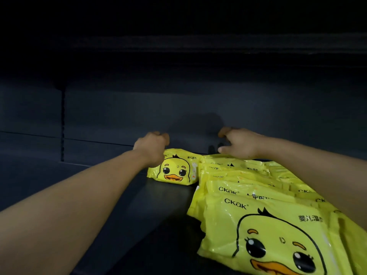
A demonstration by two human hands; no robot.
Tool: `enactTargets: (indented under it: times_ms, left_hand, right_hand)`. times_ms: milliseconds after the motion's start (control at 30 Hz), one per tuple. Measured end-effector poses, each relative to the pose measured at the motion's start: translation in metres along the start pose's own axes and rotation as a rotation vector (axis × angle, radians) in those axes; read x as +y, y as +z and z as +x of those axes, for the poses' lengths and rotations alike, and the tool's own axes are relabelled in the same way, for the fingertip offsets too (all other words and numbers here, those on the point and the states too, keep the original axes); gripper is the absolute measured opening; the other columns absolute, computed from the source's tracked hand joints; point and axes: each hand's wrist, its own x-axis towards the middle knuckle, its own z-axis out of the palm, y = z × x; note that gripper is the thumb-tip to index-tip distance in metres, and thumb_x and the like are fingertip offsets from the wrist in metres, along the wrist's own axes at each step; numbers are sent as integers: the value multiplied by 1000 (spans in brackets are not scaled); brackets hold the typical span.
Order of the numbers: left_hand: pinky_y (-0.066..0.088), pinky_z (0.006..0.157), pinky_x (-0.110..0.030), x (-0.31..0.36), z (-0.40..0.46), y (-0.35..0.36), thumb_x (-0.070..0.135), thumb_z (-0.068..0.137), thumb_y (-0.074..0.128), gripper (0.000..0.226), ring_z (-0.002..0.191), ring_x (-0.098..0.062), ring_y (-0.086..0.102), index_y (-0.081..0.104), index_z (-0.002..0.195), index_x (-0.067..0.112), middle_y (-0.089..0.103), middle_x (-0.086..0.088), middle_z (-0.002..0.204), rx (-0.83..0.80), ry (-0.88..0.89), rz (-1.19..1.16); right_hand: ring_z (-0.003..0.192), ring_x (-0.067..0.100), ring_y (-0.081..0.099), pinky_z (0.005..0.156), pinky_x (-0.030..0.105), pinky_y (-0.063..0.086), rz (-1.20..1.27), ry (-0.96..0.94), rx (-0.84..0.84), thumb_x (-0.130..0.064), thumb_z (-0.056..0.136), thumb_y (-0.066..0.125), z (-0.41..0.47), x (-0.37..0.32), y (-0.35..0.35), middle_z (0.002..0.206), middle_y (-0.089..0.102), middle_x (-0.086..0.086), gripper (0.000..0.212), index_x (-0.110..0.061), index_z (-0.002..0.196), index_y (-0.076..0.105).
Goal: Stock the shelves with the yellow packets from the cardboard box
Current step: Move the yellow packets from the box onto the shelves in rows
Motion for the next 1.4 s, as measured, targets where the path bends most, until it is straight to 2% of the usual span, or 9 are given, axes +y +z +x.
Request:
enactTargets:
  times_ms: [100,267,400,600,700,900,1100,1233,1400]
  left_hand:
    - [45,85,-37,-6,-19,-22,14,85,58,38,115,-25,49,49,121,21,49,-4,123,-22,16,-5]
    - [44,82,-32,-20,-62,-62,14,85,60,38,113,-24,51,49,121,21,50,-4,124,-21,71,-24]
    - [47,92,-38,-37,-110,-93,21,86,63,41,115,-25,51,48,123,19,53,-5,126,-38,109,-49]
    - [48,93,-41,-69,-190,-120,25,85,67,39,109,-22,54,50,119,21,58,0,116,-103,148,-150]
    - [47,94,-42,-78,-232,-122,25,85,67,37,105,-19,54,51,117,23,56,4,110,-170,164,-236]
    - [48,93,-41,-85,-303,-105,25,85,67,35,97,-16,53,52,116,22,54,8,103,-296,210,-310]
    - [50,91,-40,-92,-370,-53,27,84,68,33,96,-15,57,53,114,26,55,8,101,-491,126,-338]
    - [51,89,-36,-92,-419,-12,27,87,65,32,96,-14,57,52,115,22,57,5,104,-634,72,-313]
    - [46,96,-36,-83,-490,38,26,91,60,31,107,-16,54,50,120,20,53,5,114,-840,-9,-256]
  right_hand:
    - [123,26,45,92,29,40,30,14,6,-38,93,53,-17,-16,-10,137,45,10,58,-13,140,33]
    - [129,25,39,99,32,36,32,27,24,-38,92,55,-57,-58,-32,141,41,8,57,-15,140,33]
    - [124,25,44,92,28,37,60,37,30,-37,91,57,-99,-102,-45,139,45,8,57,-14,138,34]
    - [121,26,48,87,27,37,103,64,-15,-35,91,58,-171,-177,-42,134,51,9,56,-13,137,36]
    - [117,26,50,92,29,41,168,87,-48,-34,90,59,-208,-212,-32,129,54,11,55,-13,136,37]
    - [122,24,48,99,32,41,254,105,-206,-34,89,60,-271,-256,8,133,50,10,56,-12,136,38]
    - [124,25,44,96,29,38,346,115,-405,-35,91,57,-321,-266,69,139,39,11,60,-15,141,31]
    - [131,24,38,105,34,37,407,113,-506,-34,91,58,-352,-268,116,146,32,12,60,-16,141,29]
    - [132,24,35,104,32,35,430,61,-658,-34,93,54,-397,-270,184,148,29,9,61,-15,143,27]
